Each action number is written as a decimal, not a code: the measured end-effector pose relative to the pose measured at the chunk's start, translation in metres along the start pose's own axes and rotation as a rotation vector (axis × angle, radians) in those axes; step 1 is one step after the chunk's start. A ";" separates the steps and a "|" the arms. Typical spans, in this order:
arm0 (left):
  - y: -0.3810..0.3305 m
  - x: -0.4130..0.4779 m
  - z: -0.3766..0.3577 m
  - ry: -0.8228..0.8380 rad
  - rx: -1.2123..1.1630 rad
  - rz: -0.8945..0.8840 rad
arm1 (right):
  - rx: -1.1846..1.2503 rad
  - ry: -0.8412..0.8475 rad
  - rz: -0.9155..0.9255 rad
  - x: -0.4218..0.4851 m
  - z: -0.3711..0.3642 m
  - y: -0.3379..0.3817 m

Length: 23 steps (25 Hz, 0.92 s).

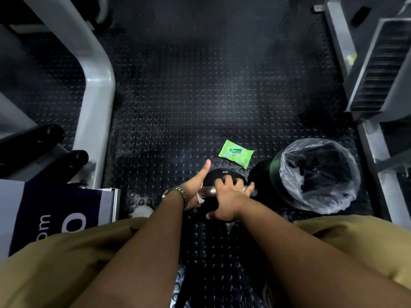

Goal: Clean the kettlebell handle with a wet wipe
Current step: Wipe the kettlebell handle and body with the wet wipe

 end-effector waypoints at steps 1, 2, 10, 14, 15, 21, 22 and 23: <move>-0.002 -0.002 0.004 0.035 0.001 0.013 | 0.000 -0.002 0.001 0.001 -0.001 0.000; -0.006 -0.006 0.010 0.084 0.031 0.032 | -0.002 -0.006 0.002 0.001 -0.001 -0.001; -0.022 -0.016 0.012 0.088 0.221 0.082 | 0.006 -0.016 -0.001 0.001 -0.001 -0.001; -0.001 0.021 0.005 -0.076 0.081 0.010 | 0.011 -0.006 -0.001 0.002 -0.003 -0.001; 0.001 0.023 0.003 -0.079 0.084 0.010 | 0.011 -0.005 -0.001 0.002 -0.002 -0.001; -0.023 -0.019 0.026 0.140 0.204 0.137 | 0.014 -0.024 0.013 0.003 -0.001 -0.002; -0.026 -0.021 0.027 0.136 0.226 0.147 | 0.014 -0.023 0.013 0.003 -0.001 -0.002; -0.026 -0.020 0.027 0.118 0.248 0.150 | 0.016 -0.025 0.013 0.004 -0.001 -0.002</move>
Point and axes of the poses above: each hand's wrist, its own x-axis towards the middle knuckle, its own z-axis out of the back of the hand, y = z × x, the point moved 4 cm from there along x, towards the middle knuckle, and after that the axes turned 7 degrees about z, right-handed, at the moved point
